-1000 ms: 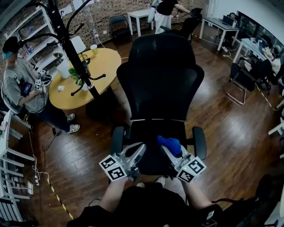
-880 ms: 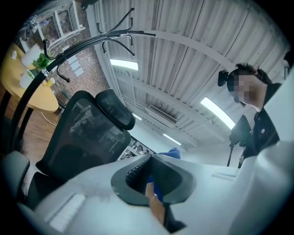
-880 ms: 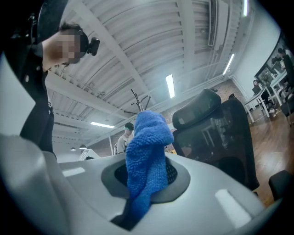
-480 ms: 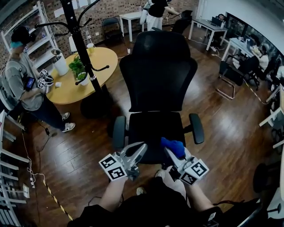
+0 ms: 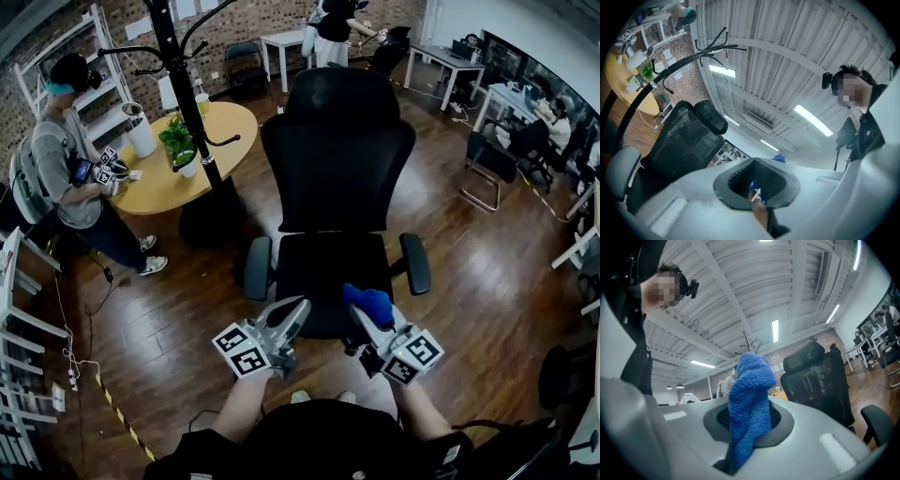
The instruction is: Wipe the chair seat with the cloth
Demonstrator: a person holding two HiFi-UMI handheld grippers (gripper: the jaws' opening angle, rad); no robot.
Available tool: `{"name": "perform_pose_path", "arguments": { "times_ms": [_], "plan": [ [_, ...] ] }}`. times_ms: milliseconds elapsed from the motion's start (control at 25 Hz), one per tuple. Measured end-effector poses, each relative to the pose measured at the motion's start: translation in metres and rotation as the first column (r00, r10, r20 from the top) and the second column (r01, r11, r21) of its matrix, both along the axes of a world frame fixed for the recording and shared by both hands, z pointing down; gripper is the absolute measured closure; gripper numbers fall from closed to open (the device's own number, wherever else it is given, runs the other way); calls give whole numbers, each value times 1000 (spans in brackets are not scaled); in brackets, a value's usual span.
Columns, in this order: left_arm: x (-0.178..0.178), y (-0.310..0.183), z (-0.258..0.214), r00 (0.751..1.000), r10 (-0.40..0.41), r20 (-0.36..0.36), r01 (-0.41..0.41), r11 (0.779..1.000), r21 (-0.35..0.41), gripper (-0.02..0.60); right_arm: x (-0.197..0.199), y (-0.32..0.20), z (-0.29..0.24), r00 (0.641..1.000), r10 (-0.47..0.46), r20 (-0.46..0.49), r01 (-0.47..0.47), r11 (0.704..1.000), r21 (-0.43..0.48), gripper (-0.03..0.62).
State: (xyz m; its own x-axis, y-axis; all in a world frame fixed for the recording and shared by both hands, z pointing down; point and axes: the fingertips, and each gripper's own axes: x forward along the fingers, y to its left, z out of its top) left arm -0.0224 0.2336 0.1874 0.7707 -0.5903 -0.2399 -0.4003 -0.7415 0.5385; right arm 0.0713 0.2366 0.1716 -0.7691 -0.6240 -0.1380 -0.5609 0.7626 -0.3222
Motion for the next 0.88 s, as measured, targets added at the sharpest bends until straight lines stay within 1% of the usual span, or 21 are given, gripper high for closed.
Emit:
{"name": "perform_pose_path", "arguments": {
  "times_ms": [80,200,280,400,640,880],
  "plan": [
    [13,-2,-2,1000,2,8,-2,1000,12,584,3,6,-3,1000,-13,-5,13,1000,19,556],
    [32,2,-8,1000,25,11,-25,999,30,584,9,17,-5,1000,-25,-5,25,999,39,557],
    [40,5,-10,999,32,20,-33,999,37,584,14,21,-1,999,-25,-36,26,999,42,557],
    [51,8,-13,999,40,27,-41,998,42,584,24,21,-4,999,-22,-33,24,998,52,557],
    [50,11,-15,999,36,39,-37,998,48,584,21,23,-10,1000,-21,-6,22,998,66,557],
    [58,9,-19,999,30,43,-32,998,47,584,27,21,-15,1000,-30,4,30,997,66,557]
  ]
}}
